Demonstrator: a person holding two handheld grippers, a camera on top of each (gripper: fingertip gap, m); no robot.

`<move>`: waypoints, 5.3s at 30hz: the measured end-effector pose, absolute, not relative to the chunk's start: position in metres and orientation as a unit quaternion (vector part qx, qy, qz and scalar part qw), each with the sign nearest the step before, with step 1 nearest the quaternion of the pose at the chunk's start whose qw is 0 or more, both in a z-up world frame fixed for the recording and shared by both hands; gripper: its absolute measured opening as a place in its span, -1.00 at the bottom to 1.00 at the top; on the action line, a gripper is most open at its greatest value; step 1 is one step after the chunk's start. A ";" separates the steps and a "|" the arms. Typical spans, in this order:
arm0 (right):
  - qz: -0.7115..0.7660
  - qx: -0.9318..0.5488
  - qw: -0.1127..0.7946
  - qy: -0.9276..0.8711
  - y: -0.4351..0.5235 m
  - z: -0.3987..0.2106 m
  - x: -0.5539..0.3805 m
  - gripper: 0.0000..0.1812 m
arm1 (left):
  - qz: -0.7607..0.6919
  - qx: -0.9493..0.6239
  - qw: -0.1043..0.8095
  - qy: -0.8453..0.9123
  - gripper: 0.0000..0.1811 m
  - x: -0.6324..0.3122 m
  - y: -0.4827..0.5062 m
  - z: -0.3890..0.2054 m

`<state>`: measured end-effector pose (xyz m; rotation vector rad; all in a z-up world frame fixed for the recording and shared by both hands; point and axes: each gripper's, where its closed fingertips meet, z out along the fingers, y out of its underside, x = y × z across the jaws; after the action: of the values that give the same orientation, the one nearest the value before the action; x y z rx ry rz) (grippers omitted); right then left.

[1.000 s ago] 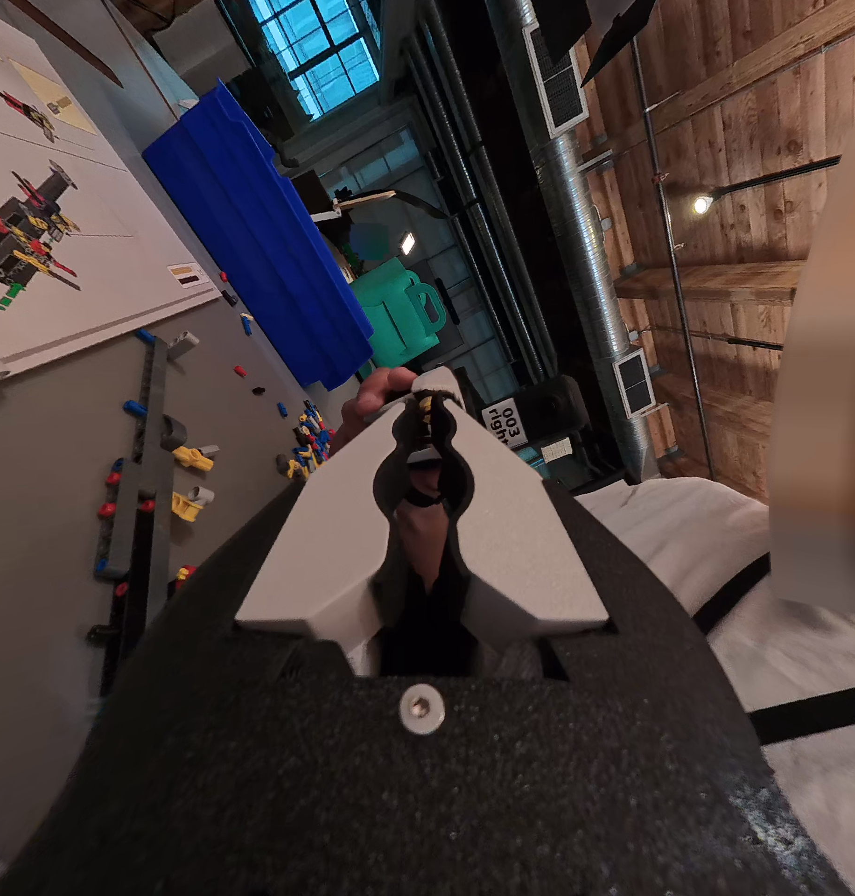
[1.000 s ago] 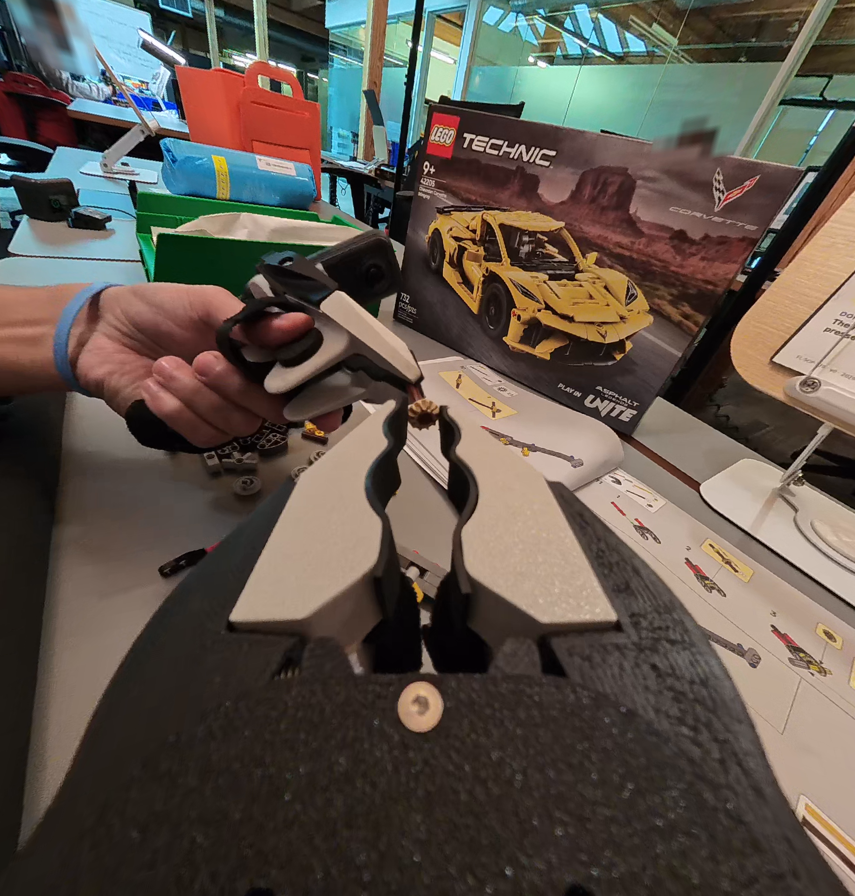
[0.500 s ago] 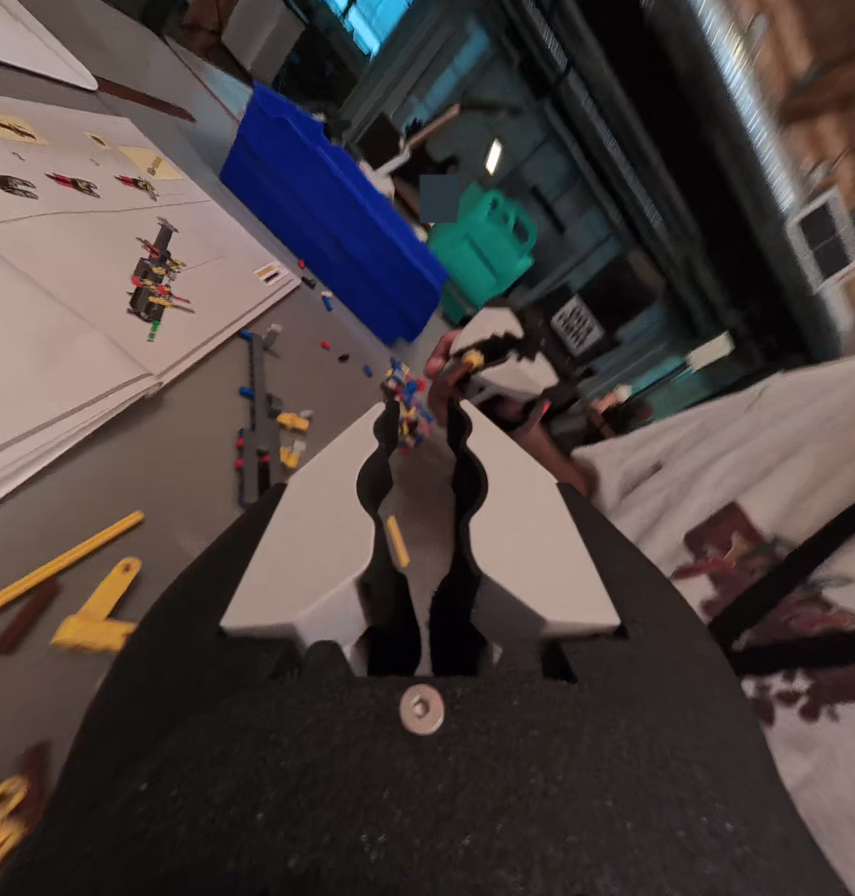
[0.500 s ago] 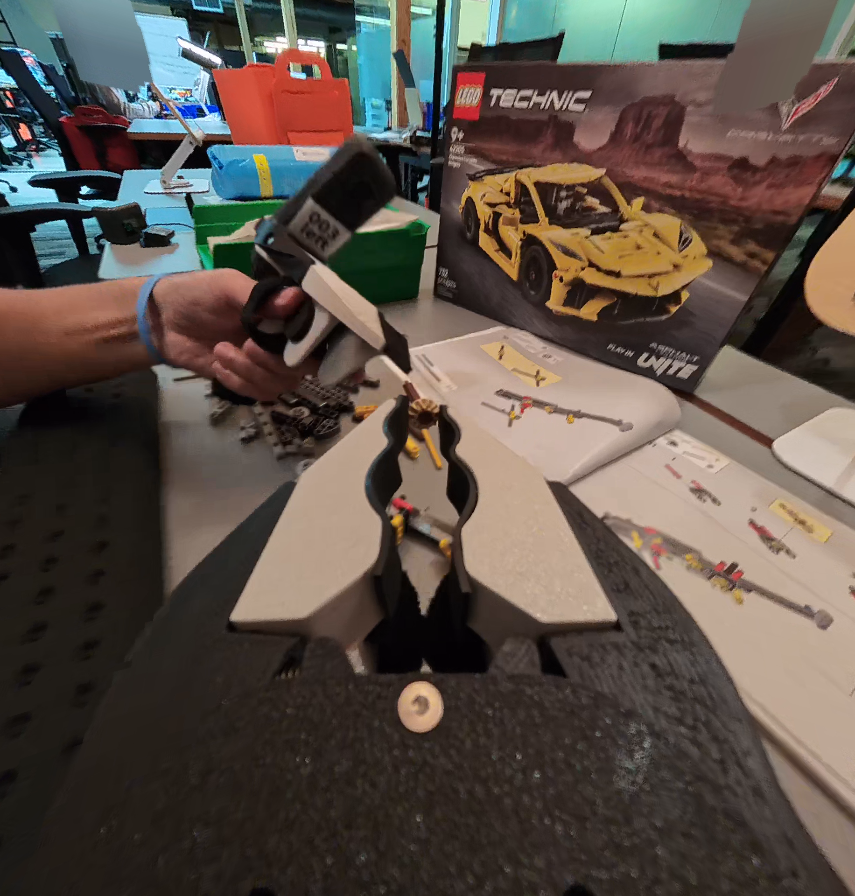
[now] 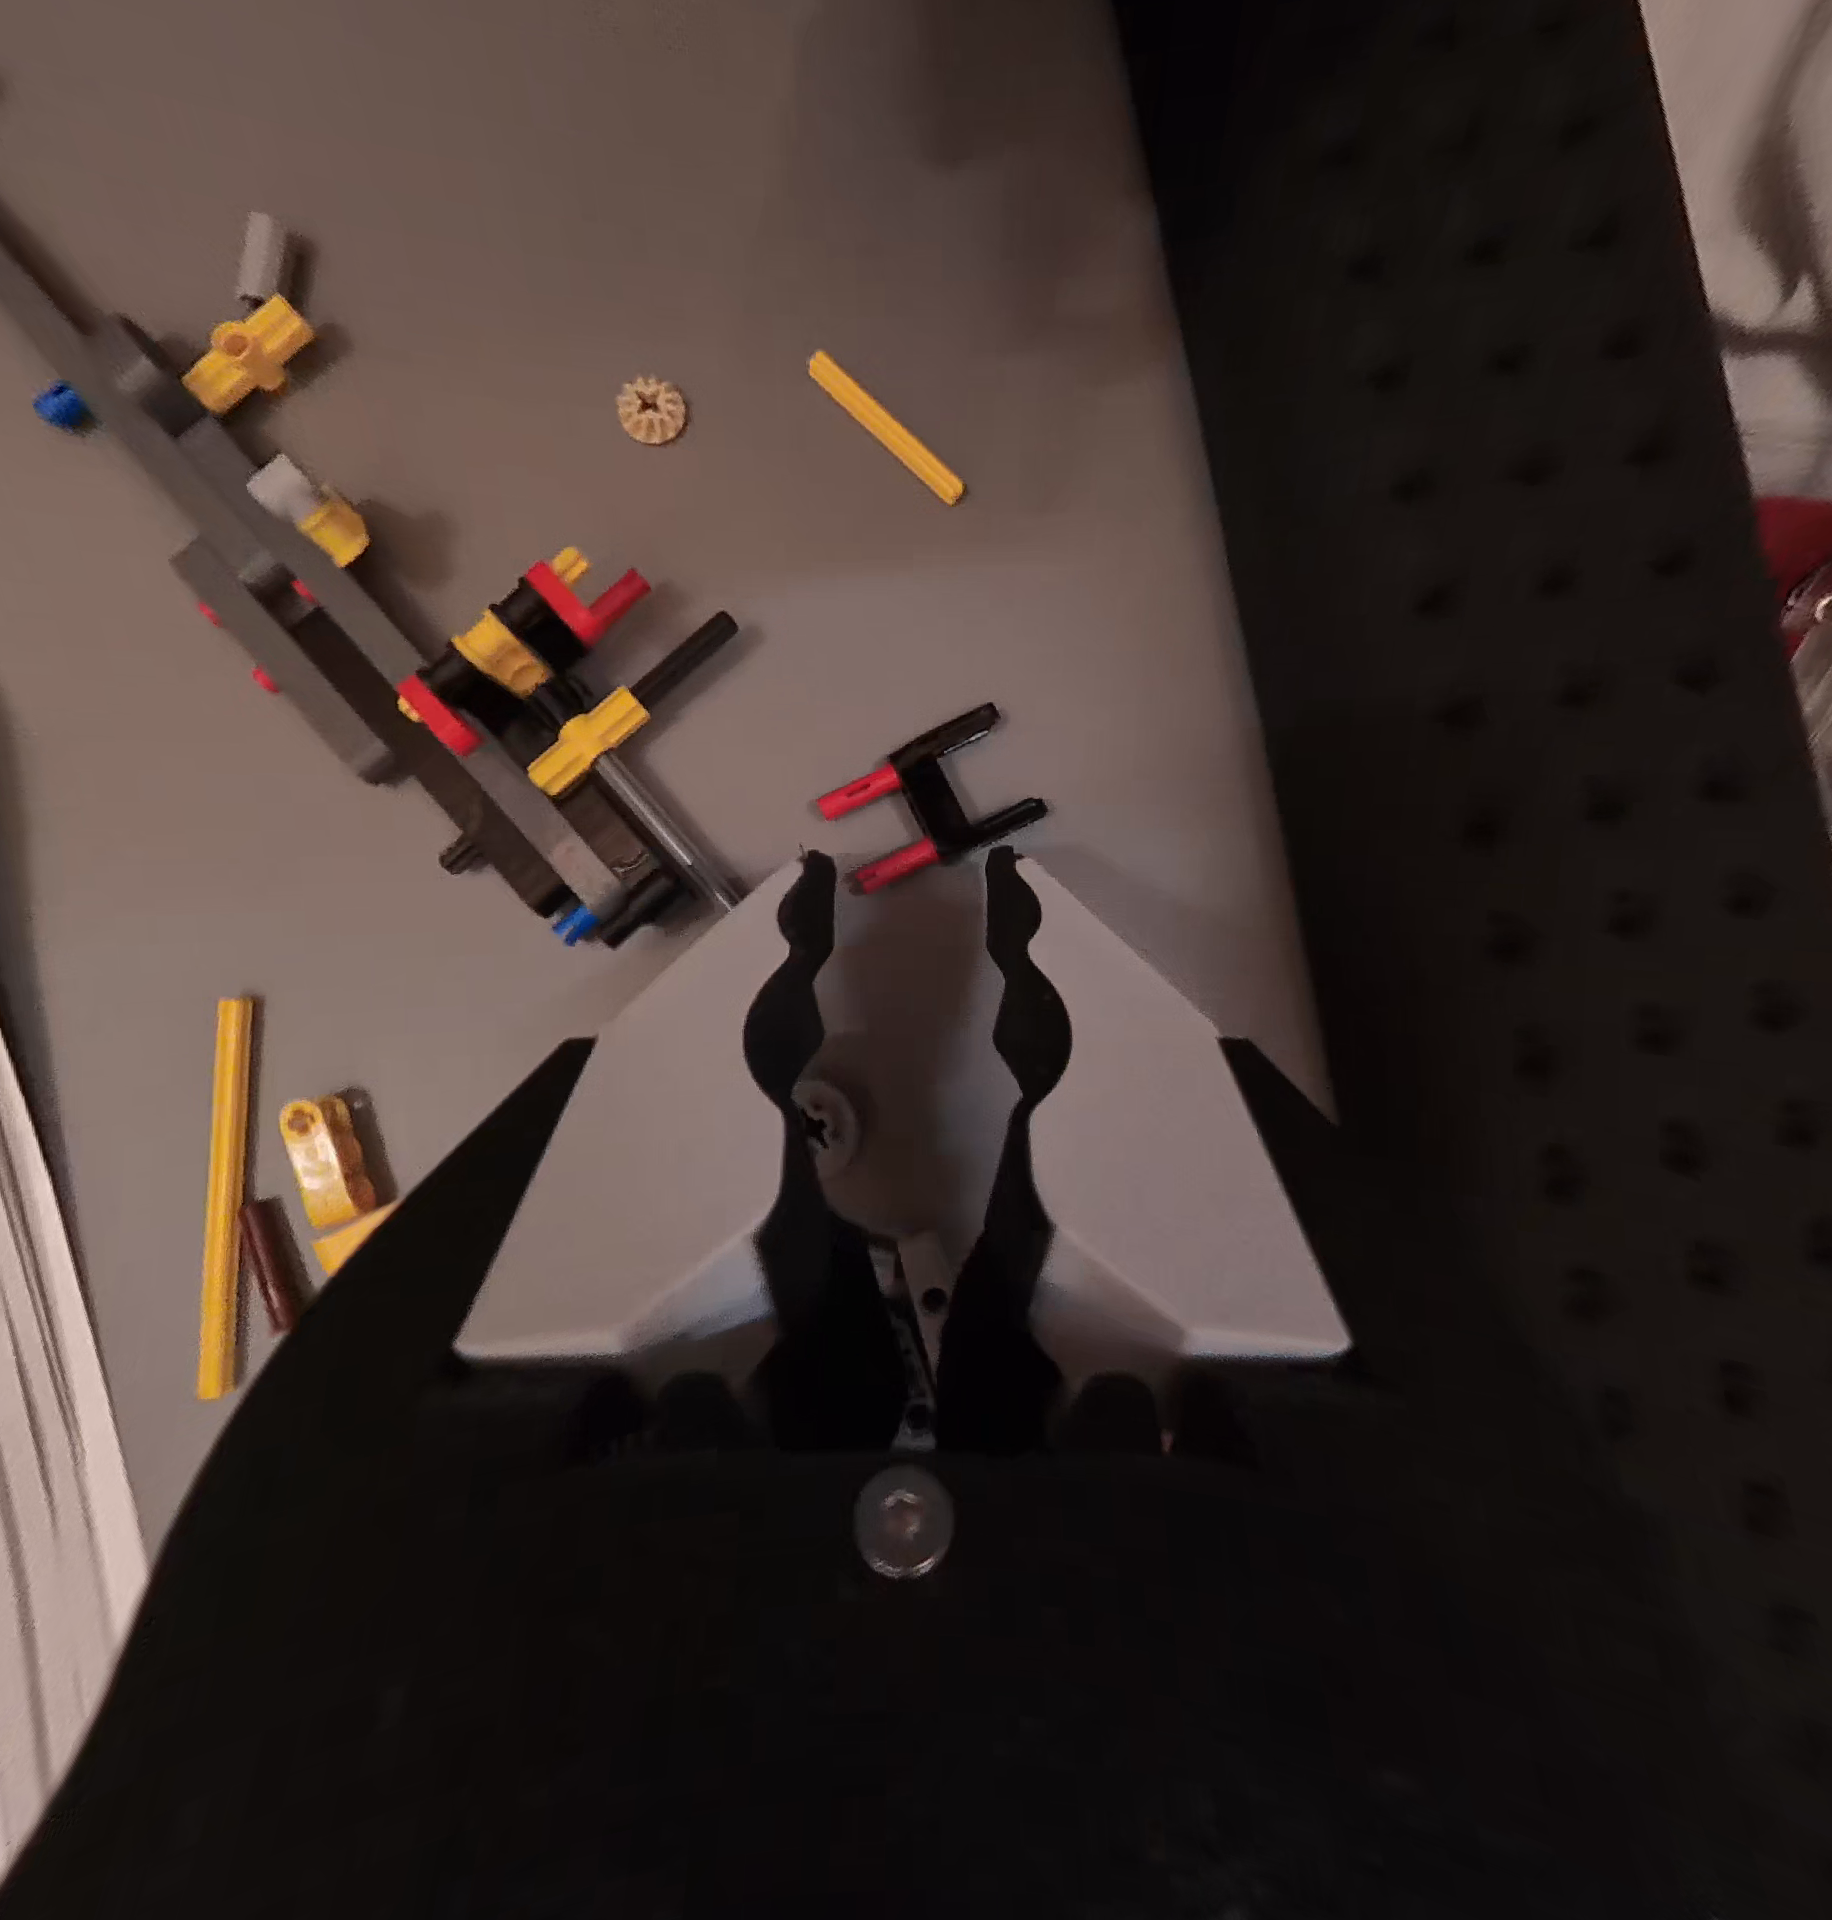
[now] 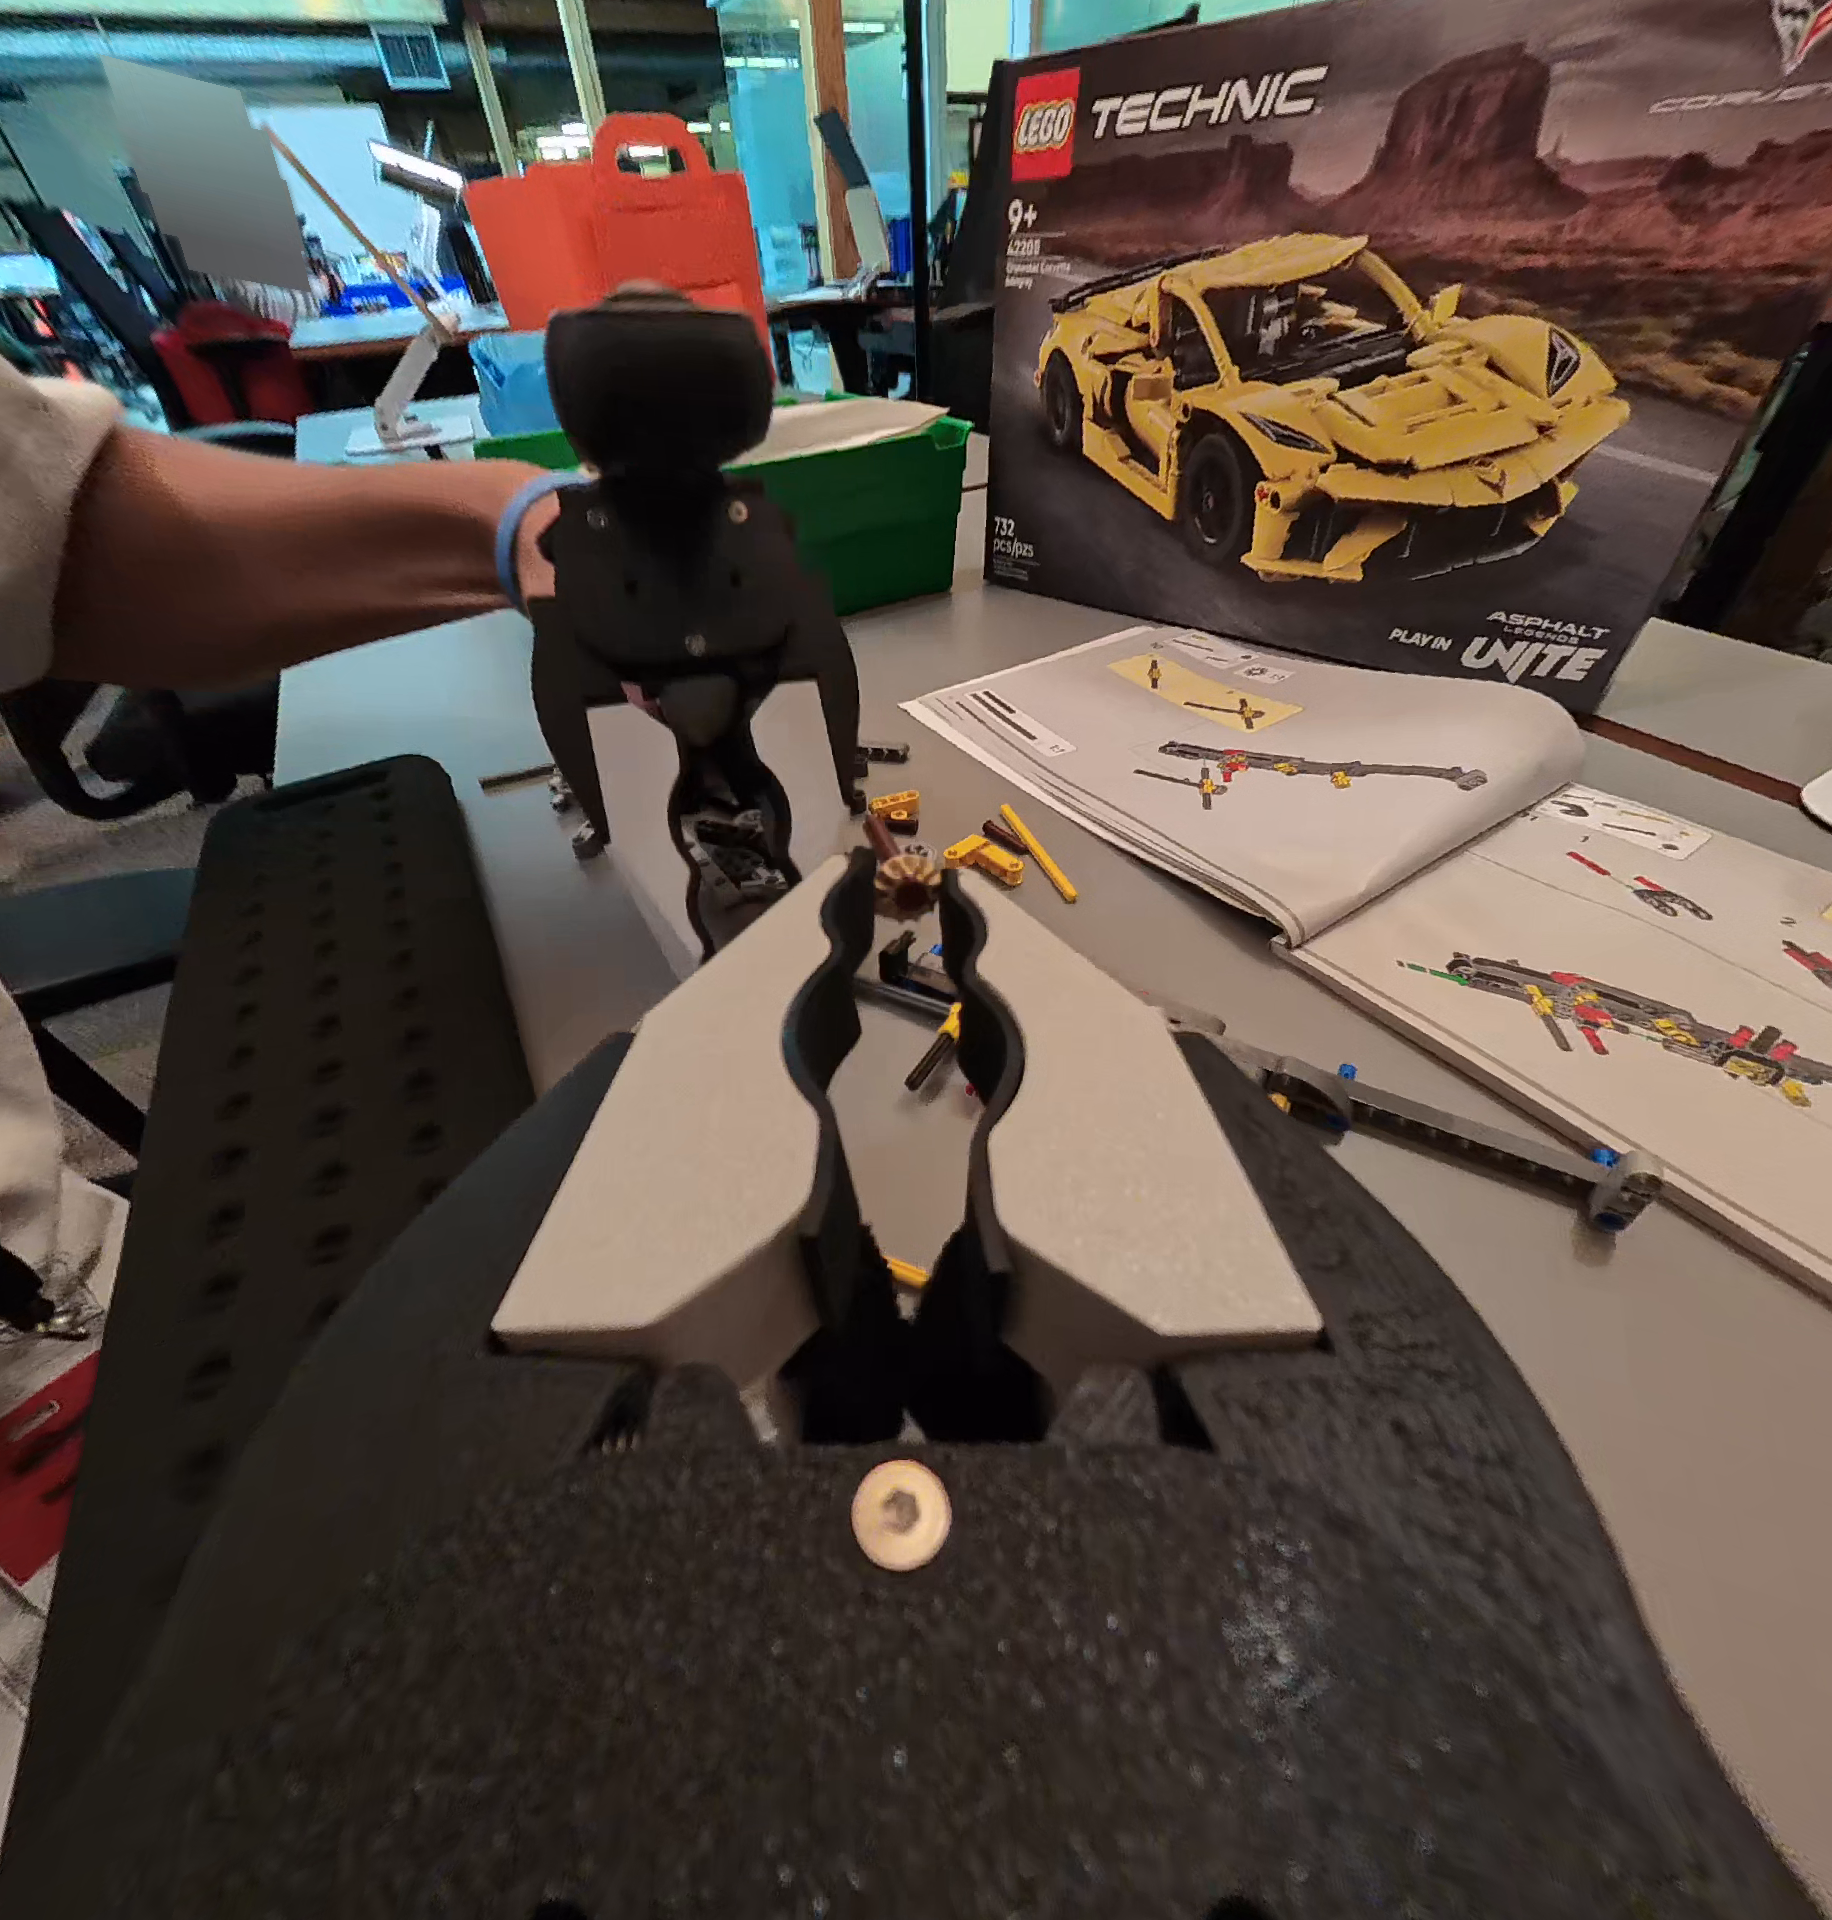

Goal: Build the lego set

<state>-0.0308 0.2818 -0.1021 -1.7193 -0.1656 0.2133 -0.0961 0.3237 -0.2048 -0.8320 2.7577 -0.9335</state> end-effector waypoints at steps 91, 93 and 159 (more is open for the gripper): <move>0.189 -0.818 0.536 -0.091 0.314 -0.065 -0.058 -0.53 | -0.276 -0.273 0.635 0.668 -0.93 -0.037 0.312 -0.063; 0.189 -0.812 0.544 -0.091 0.316 -0.062 -0.058 -0.66 | -0.284 -0.279 0.630 0.667 -0.93 -0.037 0.312 -0.063; -0.025 -0.817 0.557 0.147 0.297 -0.130 0.175 -0.70 | -0.140 -0.320 0.563 0.749 -0.97 0.056 0.411 -0.140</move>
<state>0.1746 0.2973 -0.1303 -1.9269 0.3474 -0.0583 0.0562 0.4113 -0.1404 -0.7527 1.7625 -0.3292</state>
